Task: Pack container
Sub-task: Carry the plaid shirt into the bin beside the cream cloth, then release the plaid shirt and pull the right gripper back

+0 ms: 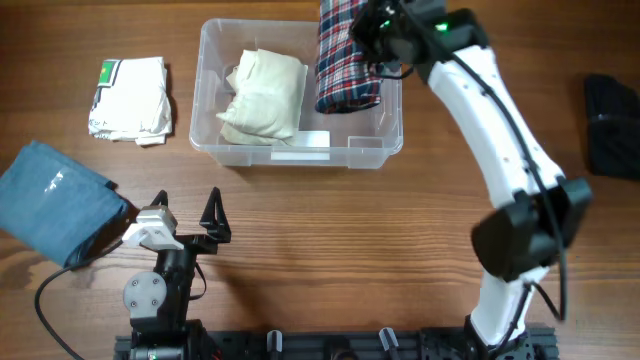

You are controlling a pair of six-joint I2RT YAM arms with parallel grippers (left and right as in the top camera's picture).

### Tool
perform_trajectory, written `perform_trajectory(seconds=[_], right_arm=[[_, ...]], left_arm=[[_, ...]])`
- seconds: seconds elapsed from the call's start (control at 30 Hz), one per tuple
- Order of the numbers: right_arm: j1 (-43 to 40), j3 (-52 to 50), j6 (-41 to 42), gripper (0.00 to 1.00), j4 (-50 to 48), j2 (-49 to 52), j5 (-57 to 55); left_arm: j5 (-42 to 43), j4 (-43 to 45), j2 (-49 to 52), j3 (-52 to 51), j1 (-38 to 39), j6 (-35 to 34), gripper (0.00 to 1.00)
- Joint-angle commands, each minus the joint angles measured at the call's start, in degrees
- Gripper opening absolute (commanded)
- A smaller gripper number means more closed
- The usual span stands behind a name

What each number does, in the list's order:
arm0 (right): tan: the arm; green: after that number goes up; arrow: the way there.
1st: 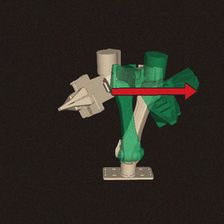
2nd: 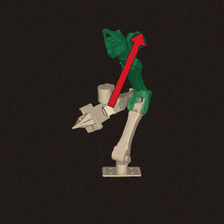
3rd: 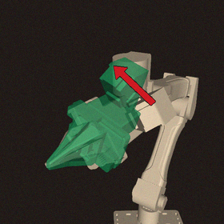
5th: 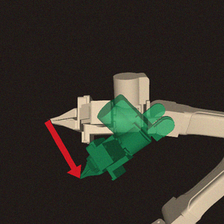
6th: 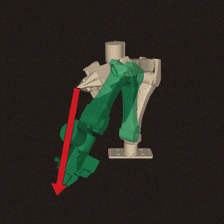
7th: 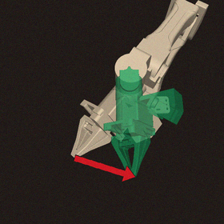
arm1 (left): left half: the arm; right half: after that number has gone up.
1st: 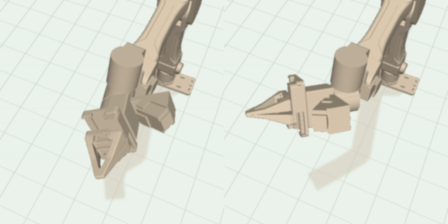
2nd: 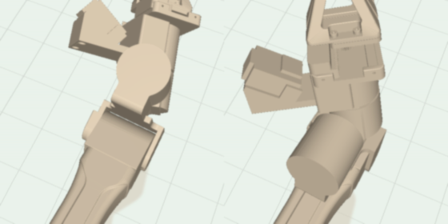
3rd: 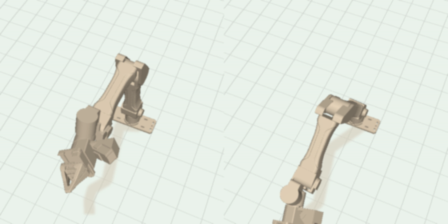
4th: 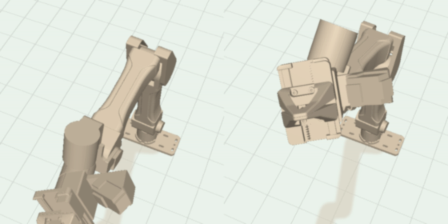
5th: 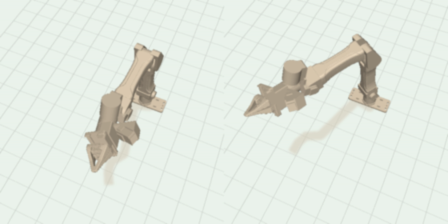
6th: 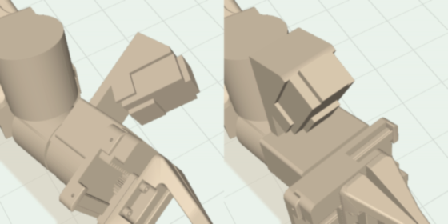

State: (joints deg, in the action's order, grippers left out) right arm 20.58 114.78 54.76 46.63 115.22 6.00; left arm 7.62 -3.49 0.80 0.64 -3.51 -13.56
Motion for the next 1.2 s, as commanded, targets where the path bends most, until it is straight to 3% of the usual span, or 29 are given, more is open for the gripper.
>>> perform_trajectory(seconds=[0.0,0.27,0.7,1.03,1.1,1.17], right_arm=[[0.39,0.11,-2.23,0.04,-0.83,3.74,4.0],[1.92,0.07,-2.23,0.04,-0.92,7.98,3.5],[2.49,-0.04,-2.27,0.04,7.67,8.81,2.82],[2.51,-0.04,0.9,0.05,5.38,8.81,2.6],[2.51,-0.04,0.83,0.23,4.61,8.81,2.6],[2.49,-0.04,0.66,0.76,4.57,8.81,2.58]], left_arm=[[0.68,-0.17,-0.42,-0.31,-0.48,1.16,1.0],[0.68,-0.2,-0.42,-0.31,-0.48,1.18,1.0],[0.68,-0.2,-0.42,-0.31,-0.48,1.18,1.0],[0.68,-0.17,-0.42,-0.31,-0.48,1.16,1.0],[0.66,-0.2,-0.42,-0.31,-0.48,1.16,1.0],[0.68,-0.2,-0.42,-0.31,-0.48,1.16,1.0]])
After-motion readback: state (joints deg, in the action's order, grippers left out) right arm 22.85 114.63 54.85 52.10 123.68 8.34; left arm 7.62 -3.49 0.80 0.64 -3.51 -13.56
